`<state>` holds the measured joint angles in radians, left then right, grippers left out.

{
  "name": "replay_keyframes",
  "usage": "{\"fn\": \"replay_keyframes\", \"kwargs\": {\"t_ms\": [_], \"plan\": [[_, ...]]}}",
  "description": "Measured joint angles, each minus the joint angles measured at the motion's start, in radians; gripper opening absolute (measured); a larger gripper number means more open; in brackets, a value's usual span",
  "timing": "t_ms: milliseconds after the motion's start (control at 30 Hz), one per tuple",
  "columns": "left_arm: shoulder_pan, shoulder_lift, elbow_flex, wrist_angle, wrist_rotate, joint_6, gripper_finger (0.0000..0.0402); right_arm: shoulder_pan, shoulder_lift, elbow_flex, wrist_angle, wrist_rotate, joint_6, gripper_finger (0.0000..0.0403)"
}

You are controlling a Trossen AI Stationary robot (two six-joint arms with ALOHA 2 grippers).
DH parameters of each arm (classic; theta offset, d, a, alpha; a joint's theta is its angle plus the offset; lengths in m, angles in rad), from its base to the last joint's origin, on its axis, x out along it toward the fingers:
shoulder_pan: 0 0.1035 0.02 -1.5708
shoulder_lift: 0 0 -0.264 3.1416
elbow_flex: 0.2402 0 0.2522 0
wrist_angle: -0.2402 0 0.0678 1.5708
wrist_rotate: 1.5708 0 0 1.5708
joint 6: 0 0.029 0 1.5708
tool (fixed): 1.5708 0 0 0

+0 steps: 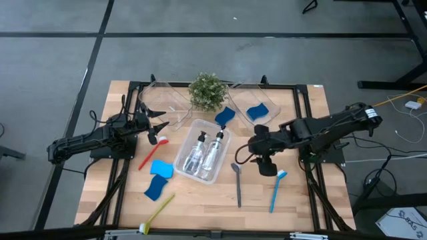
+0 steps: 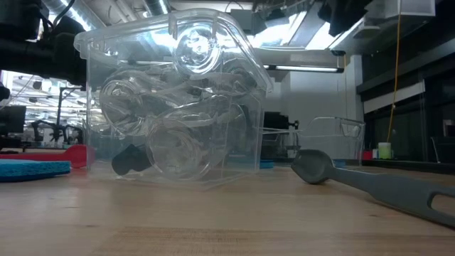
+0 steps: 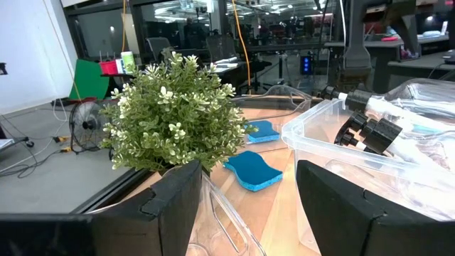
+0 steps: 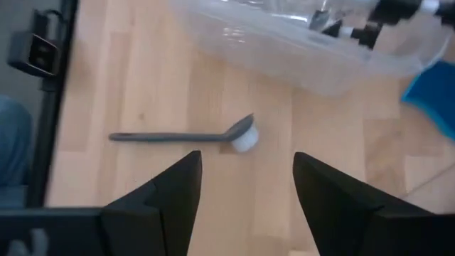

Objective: Pick & Place Kitchen Sink Supplies
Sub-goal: Adjust the right transparent bin

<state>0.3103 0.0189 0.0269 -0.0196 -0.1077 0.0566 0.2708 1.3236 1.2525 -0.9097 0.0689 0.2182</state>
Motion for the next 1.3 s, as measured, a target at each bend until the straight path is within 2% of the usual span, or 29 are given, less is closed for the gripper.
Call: {"fn": "replay_keyframes", "kwargs": {"t_ms": [233,367,533,767,867,1300], "plan": [[0.000,0.000,0.000,0.000,0.000,0.001,0.0226,0.002,0.083,-0.104,0.149,0.121,-0.198,0.0220],[0.000,0.000,0.000,0.000,0.000,0.000,0.0226,0.001,0.126,-0.212,0.231,0.269,-0.282,0.0220],[0.000,0.000,0.000,0.000,0.000,0.000,0.0226,-0.023,0.156,-0.340,0.338,0.440,-0.292,0.0220],[0.000,0.000,0.000,0.000,0.000,0.000,0.0226,-0.103,0.156,-0.508,0.663,0.382,-0.328,0.0220],[0.000,0.000,0.000,0.000,0.000,0.000,0.0226,-0.145,0.156,-0.557,0.745,0.401,-0.326,0.0220],[0.000,0.000,0.000,0.000,0.000,0.000,0.0226,-0.329,0.156,-0.606,0.741,0.419,-0.328,0.0220]]}}
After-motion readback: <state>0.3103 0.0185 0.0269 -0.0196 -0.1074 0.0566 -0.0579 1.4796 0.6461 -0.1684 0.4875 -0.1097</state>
